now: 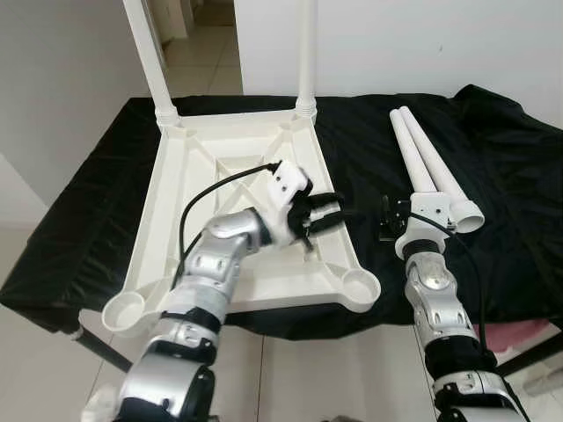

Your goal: Building children table

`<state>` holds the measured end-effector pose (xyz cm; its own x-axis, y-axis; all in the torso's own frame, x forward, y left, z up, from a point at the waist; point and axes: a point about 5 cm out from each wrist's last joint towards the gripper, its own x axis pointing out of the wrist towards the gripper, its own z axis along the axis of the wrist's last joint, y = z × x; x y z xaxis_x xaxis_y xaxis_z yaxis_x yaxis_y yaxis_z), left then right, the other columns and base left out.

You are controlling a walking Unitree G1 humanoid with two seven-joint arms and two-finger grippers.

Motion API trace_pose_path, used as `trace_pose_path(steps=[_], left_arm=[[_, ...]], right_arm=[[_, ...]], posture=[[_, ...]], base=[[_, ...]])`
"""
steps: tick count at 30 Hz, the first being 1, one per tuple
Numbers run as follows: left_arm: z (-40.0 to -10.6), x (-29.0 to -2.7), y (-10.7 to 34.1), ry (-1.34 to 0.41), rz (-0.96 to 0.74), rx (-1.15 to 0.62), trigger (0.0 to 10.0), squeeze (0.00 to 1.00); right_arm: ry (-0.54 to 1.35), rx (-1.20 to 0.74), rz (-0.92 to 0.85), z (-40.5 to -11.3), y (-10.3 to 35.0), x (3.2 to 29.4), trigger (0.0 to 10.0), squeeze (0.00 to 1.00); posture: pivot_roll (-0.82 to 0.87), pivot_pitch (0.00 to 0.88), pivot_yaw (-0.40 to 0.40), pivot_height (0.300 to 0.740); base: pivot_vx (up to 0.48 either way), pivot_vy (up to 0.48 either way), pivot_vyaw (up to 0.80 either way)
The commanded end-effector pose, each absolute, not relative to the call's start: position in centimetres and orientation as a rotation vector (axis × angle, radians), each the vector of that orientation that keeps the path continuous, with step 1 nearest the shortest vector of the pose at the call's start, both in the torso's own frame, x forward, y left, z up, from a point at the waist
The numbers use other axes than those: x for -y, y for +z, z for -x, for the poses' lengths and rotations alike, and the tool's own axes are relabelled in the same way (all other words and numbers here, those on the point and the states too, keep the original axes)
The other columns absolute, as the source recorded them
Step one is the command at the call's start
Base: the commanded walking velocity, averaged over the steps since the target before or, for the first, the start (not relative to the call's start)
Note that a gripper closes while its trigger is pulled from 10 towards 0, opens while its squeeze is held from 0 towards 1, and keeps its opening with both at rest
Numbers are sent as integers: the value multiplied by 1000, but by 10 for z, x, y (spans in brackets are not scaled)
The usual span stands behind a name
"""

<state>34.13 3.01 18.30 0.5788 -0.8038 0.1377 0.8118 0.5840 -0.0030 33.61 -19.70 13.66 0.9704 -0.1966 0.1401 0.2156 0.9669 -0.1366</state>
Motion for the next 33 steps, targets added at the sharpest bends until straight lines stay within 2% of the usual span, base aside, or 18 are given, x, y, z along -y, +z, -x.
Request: trace_pose_path(steps=[1, 4, 7, 11, 12, 13, 14, 15, 23, 27, 33], left_arm=[[-340, -28, 181, -924, 108, 110, 10000, 0], [-338, -27, 182, -958, 197, 102, 10000, 0], [-338, -27, 182, -958, 197, 102, 10000, 0], [-339, -28, 185, -953, 217, 83, 10000, 0], [-339, -28, 184, -952, 211, 61, 10000, 0], [-339, -28, 184, -952, 211, 61, 10000, 0], [-338, -28, 185, -945, 205, 46, 10000, 0], [-337, -27, 185, -952, 234, 33, 10000, 0], [-325, -19, 188, -956, 298, -13, 10000, 0], [-315, -14, 187, -963, 245, -4, 10000, 0], [-316, -15, 187, -945, 228, -9, 10000, 0]], right_arm=[[-239, 123, 131, -341, 139, 196, 10000, 1000], [-289, 127, 75, -343, 141, 201, 10000, 1000], [-289, 127, 75, -343, 141, 201, 10000, 1000], [-329, 135, 56, -341, 143, 216, 10000, 1000], [-336, 128, 58, -341, 144, 225, 10000, 859], [-336, 128, 58, -341, 144, 225, 10000, 859], [-333, 120, 65, -340, 144, 231, 10000, 204], [-323, 102, 65, -341, 143, 235, 10000, 0], [-275, 16, 45, -342, 131, 241, 10000, 0], [-201, -18, 30, -346, 125, 239, 10000, 0], [-164, -39, 35, -350, 123, 237, 10000, 0]], posture=[[-114, 0, 75, 740], [-114, 0, 55, 740], [-114, 0, 55, 740], [-117, 0, 57, 740], [-112, 0, 56, 740], [-112, 0, 56, 740], [-109, 0, 57, 740], [-107, 2, 56, 740], [-83, 40, 50, 740], [-56, 54, 42, 740], [-44, 57, 36, 740]], base=[[0, 0, 0], [0, 0, 0], [0, 0, 0], [0, 0, 0], [0, 0, 0], [0, 0, 0], [0, 0, 0], [0, 0, 0], [0, 0, 0], [0, 0, 0], [0, 0, 0]])
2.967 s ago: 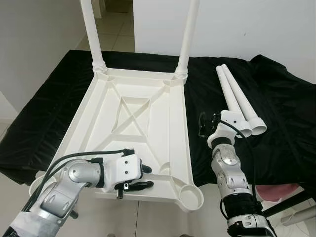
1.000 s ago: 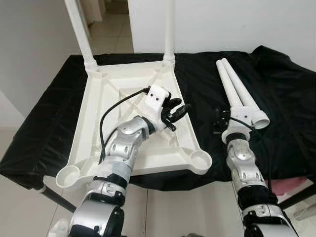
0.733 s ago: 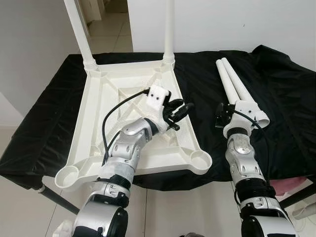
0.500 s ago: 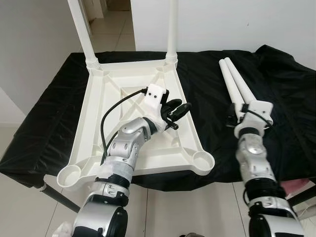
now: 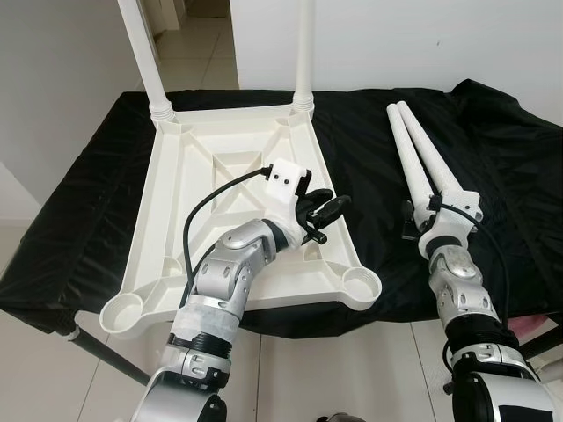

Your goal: Building children table

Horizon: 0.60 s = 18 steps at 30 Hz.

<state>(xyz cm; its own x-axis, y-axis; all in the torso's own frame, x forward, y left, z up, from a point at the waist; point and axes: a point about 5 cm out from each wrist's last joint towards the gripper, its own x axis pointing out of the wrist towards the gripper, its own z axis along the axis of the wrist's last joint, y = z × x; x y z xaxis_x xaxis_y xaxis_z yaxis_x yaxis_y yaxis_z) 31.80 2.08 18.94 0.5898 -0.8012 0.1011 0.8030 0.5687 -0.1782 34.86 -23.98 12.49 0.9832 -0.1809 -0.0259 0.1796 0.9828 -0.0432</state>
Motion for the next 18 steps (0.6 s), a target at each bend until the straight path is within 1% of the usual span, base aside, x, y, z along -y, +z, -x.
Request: trace_pose_path(steps=[1, 4, 13, 18], left_arm=[[-316, -16, 187, -930, 206, 3, 10000, 0], [-315, -21, 189, -907, 175, 6, 10000, 0], [-314, -32, 192, -860, 155, 11, 10000, 0], [-315, -32, 194, -846, 143, 26, 10000, 0]], right_arm=[[-161, -43, 38, -352, 124, 237, 10000, 0], [-155, -53, 37, -355, 123, 237, 10000, 0], [-132, -83, -3, -363, 122, 232, 10000, 0], [-122, -98, -12, -363, 118, 229, 10000, 0]], posture=[[-32, 57, 28, 740], [-11, 55, 19, 740], [8, 49, 10, 740], [13, 48, 7, 740]], base=[[0, 0, 0], [0, 0, 0], [0, 0, 0], [0, 0, 0]])
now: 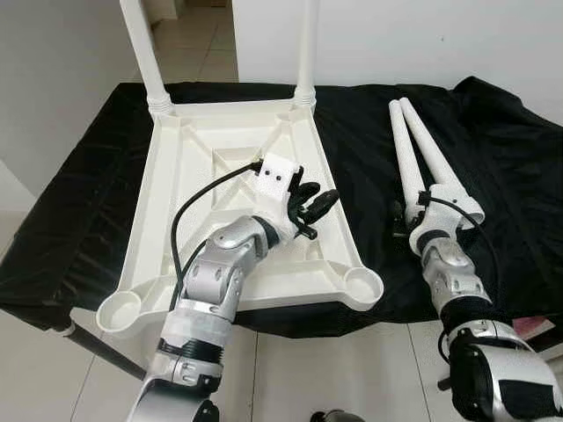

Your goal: Building children table

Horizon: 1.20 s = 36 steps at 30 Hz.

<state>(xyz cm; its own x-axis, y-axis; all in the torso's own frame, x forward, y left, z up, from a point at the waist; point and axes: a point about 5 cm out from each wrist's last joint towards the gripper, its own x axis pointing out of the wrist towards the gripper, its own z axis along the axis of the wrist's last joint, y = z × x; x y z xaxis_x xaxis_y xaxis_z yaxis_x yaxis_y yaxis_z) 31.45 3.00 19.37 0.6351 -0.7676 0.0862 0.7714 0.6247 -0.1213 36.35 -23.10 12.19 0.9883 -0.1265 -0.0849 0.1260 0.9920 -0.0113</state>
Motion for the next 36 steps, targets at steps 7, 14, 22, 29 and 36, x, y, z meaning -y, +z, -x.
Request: trace_pose_path(steps=[7, 14, 22, 29, 36], left_arm=[[-317, -34, 198, -820, 135, 43, 10000, 0], [-319, -34, 200, -812, 115, 58, 10000, 0], [-320, -33, 201, -812, 106, 69, 10000, 0], [-321, -31, 200, -828, 100, 74, 10000, 0], [-325, -29, 202, -844, 119, 85, 10000, 0]], right_arm=[[-109, -120, -45, -362, 110, 226, 9059, 0], [-114, -147, -89, -363, 106, 223, 0, 0], [-109, -138, -79, -364, 108, 223, 0, 0], [-117, -125, -93, -365, 109, 221, 10000, 0], [-92, -90, -108, -367, 113, 216, 1529, 0]], posture=[[18, 41, 2, 740], [19, 29, 2, 740], [17, 24, -6, 740], [10, 13, -9, 740], [-8, 0, -14, 740]], base=[[0, 0, 0], [0, 0, 0], [0, 0, 0], [0, 0, 0], [0, 0, 0]])
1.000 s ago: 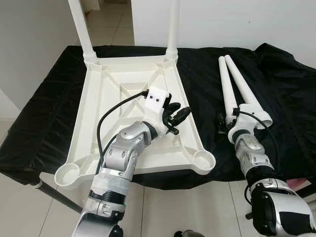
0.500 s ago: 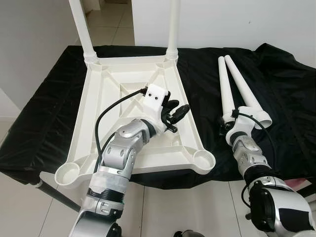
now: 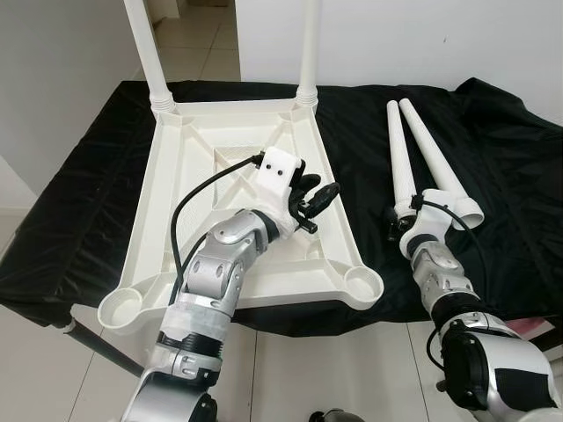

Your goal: Building children table

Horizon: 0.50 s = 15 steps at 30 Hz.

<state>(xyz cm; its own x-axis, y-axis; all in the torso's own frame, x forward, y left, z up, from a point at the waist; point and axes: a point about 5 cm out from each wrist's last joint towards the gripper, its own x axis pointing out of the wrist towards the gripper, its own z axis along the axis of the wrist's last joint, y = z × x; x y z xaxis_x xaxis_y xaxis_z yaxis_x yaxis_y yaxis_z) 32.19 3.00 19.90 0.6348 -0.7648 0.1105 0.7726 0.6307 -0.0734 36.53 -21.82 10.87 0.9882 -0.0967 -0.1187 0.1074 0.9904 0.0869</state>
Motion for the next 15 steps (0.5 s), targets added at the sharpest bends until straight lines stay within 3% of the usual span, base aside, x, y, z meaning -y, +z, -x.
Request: trace_pose_path(steps=[1, 3, 4, 5, 6, 7, 8, 9, 15], left_arm=[[-325, -28, 202, -849, 123, 88, 10000, 0], [-325, -28, 202, -855, 127, 90, 10000, 0], [-325, -27, 203, -856, 121, 95, 10000, 0], [-325, -27, 203, -856, 121, 95, 10000, 0], [-324, -26, 204, -866, 128, 100, 10000, 0], [-324, -26, 204, -866, 128, 100, 10000, 0], [-324, -26, 205, -875, 141, 110, 10000, 871], [-323, -27, 205, -880, 154, 116, 10000, 1000], [-327, -33, 205, -857, 166, 121, 10000, 1000]], right_arm=[[-88, -81, -113, -367, 113, 216, 0, 0], [-86, -74, -119, -367, 114, 215, 0, 0], [-82, -65, -136, -368, 115, 214, 4627, 0], [-82, -65, -136, -368, 115, 214, 4627, 0], [-80, -49, -167, -369, 118, 215, 10000, 0], [-80, -49, -167, -369, 118, 215, 10000, 0], [-71, -37, -207, -369, 120, 215, 10000, 0], [-68, -25, -236, -369, 122, 215, 10000, 0], [-161, 54, -82, -370, 137, 227, 10000, 0]], posture=[[-9, 0, -15, 740], [-9, 0, -15, 740], [-7, 0, -20, 740], [-7, 0, -20, 740], [-6, 0, -21, 740], [-6, 0, -21, 740], [-5, 0, -21, 740], [-5, 0, -23, 740], [-12, 0, -22, 740]], base=[[0, 0, 0], [0, 0, 0], [0, 0, 0], [0, 0, 0], [0, 0, 0], [0, 0, 0], [0, 0, 0], [0, 0, 0], [0, 0, 0]])
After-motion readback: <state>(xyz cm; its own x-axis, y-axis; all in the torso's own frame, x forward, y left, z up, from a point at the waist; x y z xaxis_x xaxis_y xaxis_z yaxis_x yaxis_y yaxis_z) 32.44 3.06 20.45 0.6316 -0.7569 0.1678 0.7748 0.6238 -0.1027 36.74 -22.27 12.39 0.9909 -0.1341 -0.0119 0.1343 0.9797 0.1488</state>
